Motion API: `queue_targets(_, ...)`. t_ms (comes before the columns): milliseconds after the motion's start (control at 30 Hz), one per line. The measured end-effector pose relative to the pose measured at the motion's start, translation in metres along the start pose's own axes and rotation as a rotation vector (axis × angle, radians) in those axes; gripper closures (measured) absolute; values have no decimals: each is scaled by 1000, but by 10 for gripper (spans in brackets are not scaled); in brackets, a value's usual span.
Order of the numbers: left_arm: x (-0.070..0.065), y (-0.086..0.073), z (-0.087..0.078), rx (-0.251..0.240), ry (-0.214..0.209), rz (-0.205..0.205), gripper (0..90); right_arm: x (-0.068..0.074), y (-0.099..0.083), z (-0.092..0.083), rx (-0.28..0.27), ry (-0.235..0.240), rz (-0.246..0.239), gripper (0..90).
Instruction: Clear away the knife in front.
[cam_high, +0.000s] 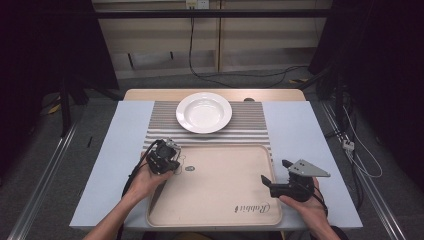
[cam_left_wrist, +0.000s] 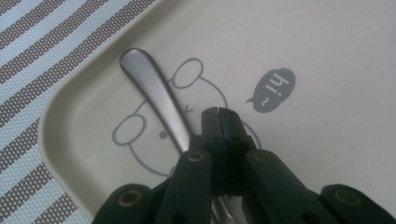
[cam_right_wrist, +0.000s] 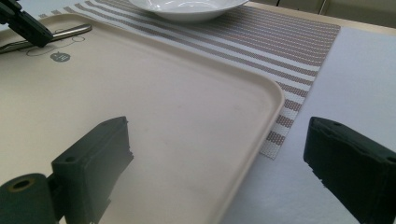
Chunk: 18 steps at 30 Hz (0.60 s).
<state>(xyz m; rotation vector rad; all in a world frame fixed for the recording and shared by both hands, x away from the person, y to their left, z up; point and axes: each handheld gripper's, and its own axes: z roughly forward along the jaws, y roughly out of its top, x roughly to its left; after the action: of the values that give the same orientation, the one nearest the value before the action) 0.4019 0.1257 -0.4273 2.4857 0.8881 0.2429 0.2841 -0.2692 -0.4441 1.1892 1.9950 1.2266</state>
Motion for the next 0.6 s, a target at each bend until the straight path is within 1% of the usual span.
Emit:
queue_targets(33, 0, 0, -1, -6, 11, 3, 900, 0, 0, 0, 0, 0, 0, 78)
queue_targets(67, 1, 0, -1, -7, 8, -3, 900, 0, 0, 0, 1, 0, 0, 78)
queue_targets(100, 2, 0, -1, -8, 13, -1, 900, 0, 0, 0, 1, 0, 0, 78)
queue_targets(267, 4, 0, -2, -5, 9, -8, 900, 0, 0, 0, 0, -2, 1, 77)
queue_targets(367, 6, -1, -4, -12, 19, -18, 900, 0, 0, 0, 0, -4, 1, 78)
queue_targets(400, 6, -2, -4, -16, 14, -18, 900, 0, 0, 0, 1, -4, 1, 78)
queue_targets(567, 6, -3, -5, -16, 28, -21, 900, 0, 0, 1, 0, -9, 2, 78)
queue_targets(600, 6, -4, -6, -14, 21, -19, 900, -1, 0, 1, -1, -10, 3, 78)
